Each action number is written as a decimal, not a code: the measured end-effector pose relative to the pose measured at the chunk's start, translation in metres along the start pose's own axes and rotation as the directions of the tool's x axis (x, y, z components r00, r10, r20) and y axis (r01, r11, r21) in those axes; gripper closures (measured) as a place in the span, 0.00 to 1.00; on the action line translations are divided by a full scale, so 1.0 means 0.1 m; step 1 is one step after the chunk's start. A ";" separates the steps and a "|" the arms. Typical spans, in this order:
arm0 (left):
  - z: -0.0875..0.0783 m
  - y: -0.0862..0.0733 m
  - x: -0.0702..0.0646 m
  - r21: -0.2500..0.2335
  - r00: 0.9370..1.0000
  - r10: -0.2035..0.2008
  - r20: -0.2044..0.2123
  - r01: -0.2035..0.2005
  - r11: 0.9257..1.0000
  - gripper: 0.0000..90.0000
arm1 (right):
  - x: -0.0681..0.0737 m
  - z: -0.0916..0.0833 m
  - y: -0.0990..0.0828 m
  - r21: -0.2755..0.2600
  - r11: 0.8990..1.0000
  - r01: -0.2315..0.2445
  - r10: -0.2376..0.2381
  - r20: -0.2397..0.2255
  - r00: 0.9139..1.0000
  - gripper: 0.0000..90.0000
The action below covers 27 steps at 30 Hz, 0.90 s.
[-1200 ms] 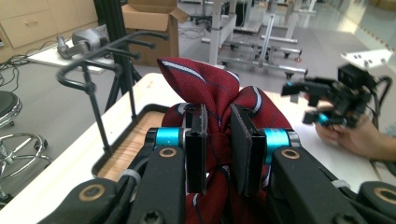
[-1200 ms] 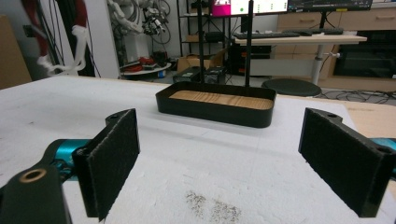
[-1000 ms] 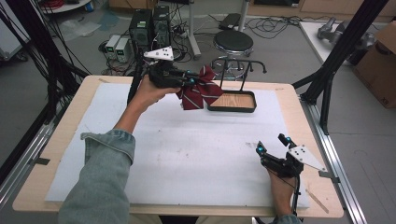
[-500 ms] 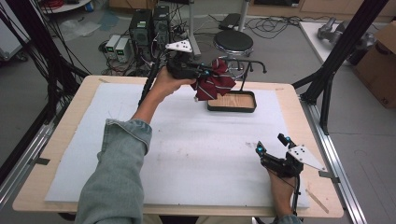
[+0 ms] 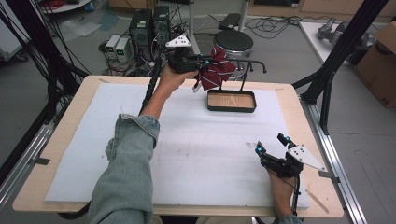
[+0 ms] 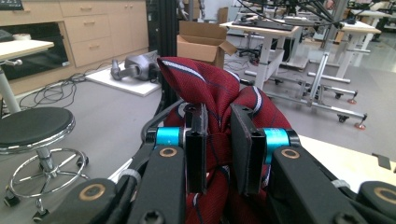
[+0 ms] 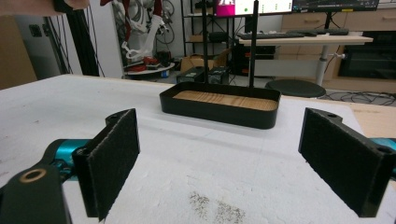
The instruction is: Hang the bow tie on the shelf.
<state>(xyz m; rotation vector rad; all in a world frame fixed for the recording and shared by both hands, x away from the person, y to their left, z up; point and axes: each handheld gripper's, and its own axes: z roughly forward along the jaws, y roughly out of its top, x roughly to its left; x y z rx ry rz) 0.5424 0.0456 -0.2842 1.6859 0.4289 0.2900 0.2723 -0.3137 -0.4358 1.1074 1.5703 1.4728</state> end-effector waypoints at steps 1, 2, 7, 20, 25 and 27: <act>0.00 0.00 0.01 -0.006 1.000 -0.001 -0.005 0.001 1.000 0.85 | 0.00 0.00 0.00 0.001 1.000 0.000 0.000 0.000 1.000 0.13; 0.01 0.00 0.02 -0.012 1.000 -0.001 -0.017 0.000 1.000 0.85 | 0.00 0.00 0.00 0.001 1.000 0.000 0.000 0.000 1.000 0.13; -0.02 -0.02 0.08 -0.050 0.998 -0.053 -0.015 0.052 0.997 0.85 | 0.00 0.00 0.00 0.001 1.000 0.001 -0.001 -0.002 1.000 0.13; -0.02 0.05 -0.11 -0.029 0.979 -0.018 0.203 0.024 0.999 0.85 | 0.00 0.00 0.00 0.002 1.000 0.003 -0.003 -0.001 1.000 0.13; 0.04 0.02 -0.13 -0.018 0.975 -0.010 0.222 0.014 1.000 0.85 | 0.00 0.00 0.00 0.001 1.000 0.007 -0.007 -0.002 1.000 0.13; 0.07 0.01 -0.11 -0.037 0.984 -0.002 0.176 0.009 0.999 0.85 | 0.00 0.00 0.00 0.003 1.000 0.003 -0.003 0.000 1.000 0.13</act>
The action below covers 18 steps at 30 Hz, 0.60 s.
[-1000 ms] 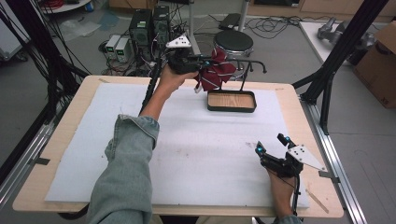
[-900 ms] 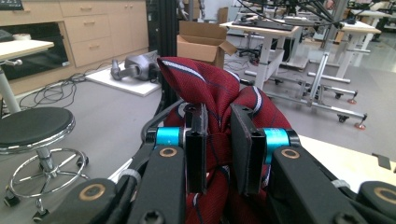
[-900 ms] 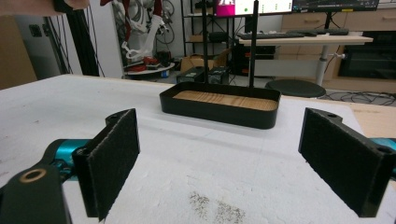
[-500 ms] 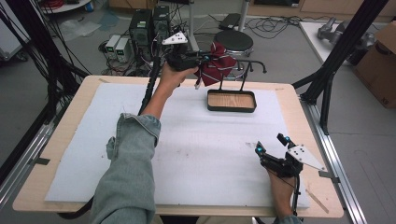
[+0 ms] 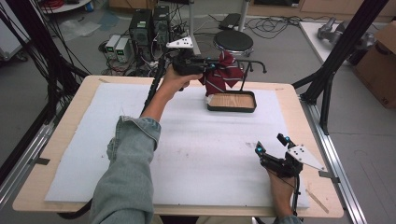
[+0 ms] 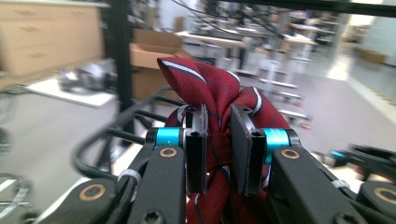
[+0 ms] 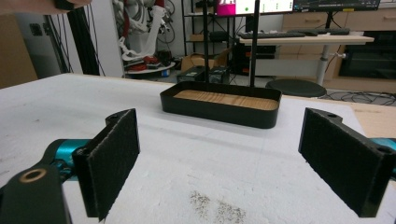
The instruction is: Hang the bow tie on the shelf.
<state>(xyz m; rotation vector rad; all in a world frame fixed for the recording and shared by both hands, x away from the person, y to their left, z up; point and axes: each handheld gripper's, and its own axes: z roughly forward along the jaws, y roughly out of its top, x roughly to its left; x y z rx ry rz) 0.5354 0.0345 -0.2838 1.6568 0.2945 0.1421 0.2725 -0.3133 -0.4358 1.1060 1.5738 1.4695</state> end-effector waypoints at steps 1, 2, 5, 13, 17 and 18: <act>0.01 -0.01 0.02 -0.010 0.999 0.005 -0.039 -0.005 1.000 0.85 | 0.00 0.00 0.00 0.000 1.000 0.000 0.000 0.000 1.000 0.13; 0.02 -0.04 0.07 -0.024 0.993 -0.006 -0.118 0.003 1.000 0.85 | 0.00 0.00 0.00 0.000 1.000 0.000 0.000 -0.001 1.000 0.13; 0.03 -0.08 0.12 -0.024 0.985 -0.023 -0.174 0.019 1.000 0.85 | 0.00 0.00 0.00 0.001 1.000 0.001 -0.001 -0.004 1.000 0.13; -0.03 -0.22 0.30 0.013 0.950 -0.089 -0.298 0.098 0.995 0.85 | 0.01 0.00 0.00 0.004 1.000 -0.003 0.003 -0.007 1.000 0.13; -0.06 -0.30 0.32 0.063 0.950 -0.085 -0.302 0.109 0.992 0.85 | 0.01 0.00 0.00 0.005 1.000 -0.004 0.004 -0.007 1.000 0.13; -0.07 -0.33 0.32 0.077 0.949 -0.081 -0.303 0.109 0.991 0.85 | 0.01 0.00 0.00 0.005 1.000 -0.003 0.003 -0.009 1.000 0.13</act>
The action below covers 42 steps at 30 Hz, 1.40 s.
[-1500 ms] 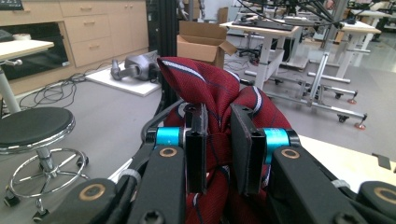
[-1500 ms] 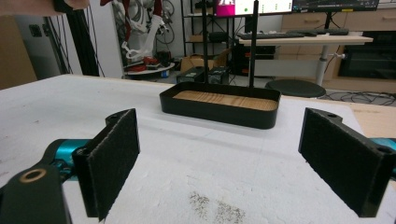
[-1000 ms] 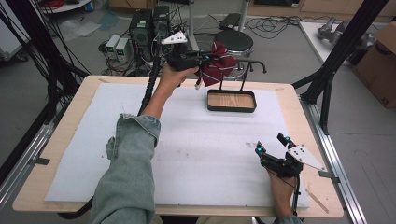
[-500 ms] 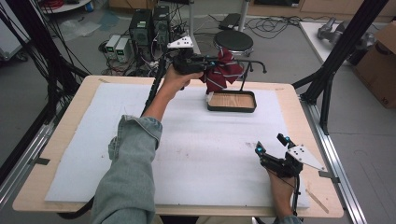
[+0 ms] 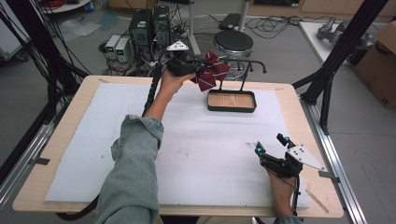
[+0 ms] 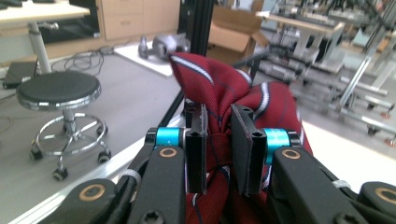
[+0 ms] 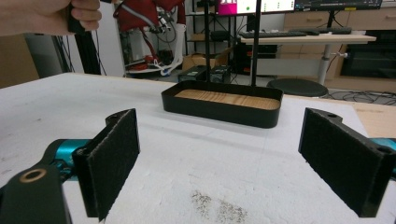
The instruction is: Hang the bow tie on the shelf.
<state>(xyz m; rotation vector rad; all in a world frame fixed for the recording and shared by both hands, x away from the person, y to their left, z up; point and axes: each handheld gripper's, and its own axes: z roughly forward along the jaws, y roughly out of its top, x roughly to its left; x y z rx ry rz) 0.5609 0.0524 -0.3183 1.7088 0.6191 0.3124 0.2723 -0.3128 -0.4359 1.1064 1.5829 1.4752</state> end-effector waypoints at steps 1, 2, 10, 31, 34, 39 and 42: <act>-0.01 -0.05 0.00 0.022 1.000 0.012 -0.002 -0.012 1.000 0.84 | 0.00 0.00 0.00 0.000 1.000 0.001 -0.001 0.000 1.000 0.13; -0.01 -0.07 0.00 0.027 1.000 0.018 0.001 -0.018 0.999 0.84 | 0.00 0.00 0.00 0.000 1.000 0.000 0.000 0.001 1.000 0.13; 0.04 -0.24 -0.05 0.100 0.997 0.074 -0.016 -0.072 0.992 0.83 | 0.00 0.00 0.00 0.001 1.000 0.005 -0.005 0.006 1.000 0.13; 0.12 -0.28 -0.12 0.111 0.987 0.149 -0.052 -0.143 0.983 0.69 | 0.00 0.01 0.00 0.003 1.000 0.007 -0.007 0.006 1.000 0.13; 0.08 -0.25 -0.12 0.111 0.987 0.152 -0.059 -0.145 0.983 0.65 | 0.00 0.01 0.00 0.004 1.000 0.007 -0.007 0.008 1.000 0.13; -0.04 -0.22 -0.16 0.098 0.985 0.158 -0.067 -0.151 0.984 0.64 | 0.00 0.01 0.00 0.003 1.000 0.007 -0.007 0.011 1.000 0.13; -0.18 -0.19 -0.19 0.085 0.984 0.159 -0.074 -0.153 0.985 0.61 | 0.00 0.00 0.00 0.003 1.000 0.009 -0.009 0.013 1.000 0.13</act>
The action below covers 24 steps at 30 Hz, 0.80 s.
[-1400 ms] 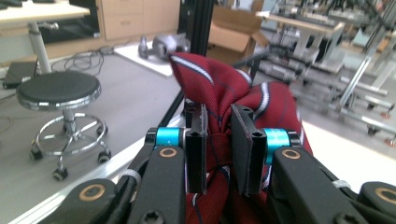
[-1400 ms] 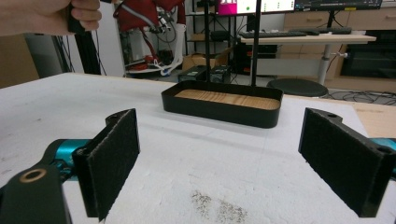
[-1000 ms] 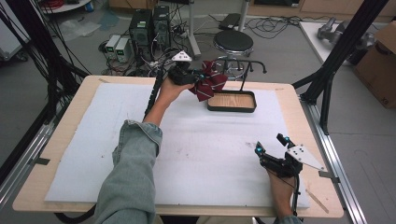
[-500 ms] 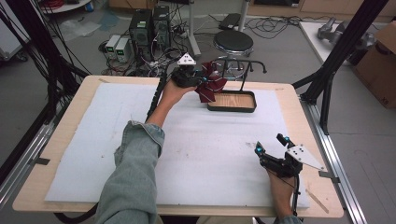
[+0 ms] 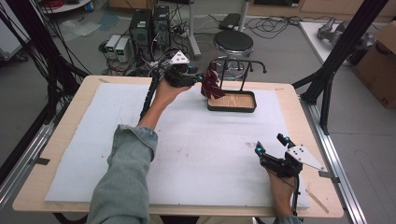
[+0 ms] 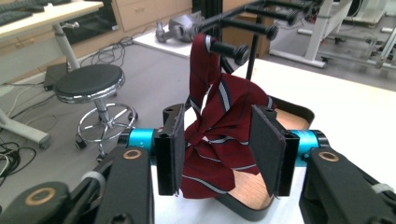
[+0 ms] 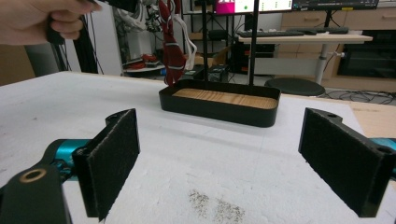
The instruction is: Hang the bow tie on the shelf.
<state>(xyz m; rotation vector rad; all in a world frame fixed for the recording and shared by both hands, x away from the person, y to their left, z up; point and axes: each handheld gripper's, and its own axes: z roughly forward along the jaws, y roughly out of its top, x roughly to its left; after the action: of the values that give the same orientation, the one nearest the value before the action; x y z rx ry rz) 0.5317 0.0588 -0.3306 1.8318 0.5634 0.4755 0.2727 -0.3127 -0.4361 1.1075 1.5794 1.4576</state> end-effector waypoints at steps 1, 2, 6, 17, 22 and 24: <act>-0.06 0.01 0.00 -0.007 1.000 -0.001 -0.003 0.001 1.000 0.61 | 0.00 0.00 0.00 0.000 1.000 0.000 0.000 0.000 1.000 0.13; -0.11 0.02 -0.01 -0.015 1.000 -0.003 -0.004 0.003 1.000 0.60 | 0.00 0.00 0.00 0.000 1.000 -0.002 0.002 0.001 1.000 0.13; -0.38 0.04 -0.03 -0.044 1.000 -0.018 -0.013 0.017 0.999 0.59 | 0.00 0.00 0.00 -0.003 1.000 -0.002 0.002 0.001 1.000 0.13; -1.21 -0.15 -0.06 -0.095 0.994 -0.033 -0.109 0.022 0.995 0.48 | 0.00 0.00 0.00 0.006 1.000 -0.005 0.005 0.008 1.000 0.13; -1.56 -0.27 -0.09 -0.129 0.986 -0.060 -0.155 0.040 0.991 0.44 | 0.01 0.00 0.00 0.004 1.000 0.001 -0.001 0.009 1.000 0.13; -1.70 -0.31 -0.12 -0.137 0.982 -0.064 -0.176 0.040 0.990 0.42 | 0.01 0.00 0.00 0.006 1.000 0.005 -0.005 0.012 1.000 0.13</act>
<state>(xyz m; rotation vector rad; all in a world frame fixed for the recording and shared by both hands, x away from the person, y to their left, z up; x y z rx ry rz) 0.4202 0.1892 -0.3080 1.6536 0.6843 0.6329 0.2725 -0.3123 -0.4361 1.1130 1.5779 1.4414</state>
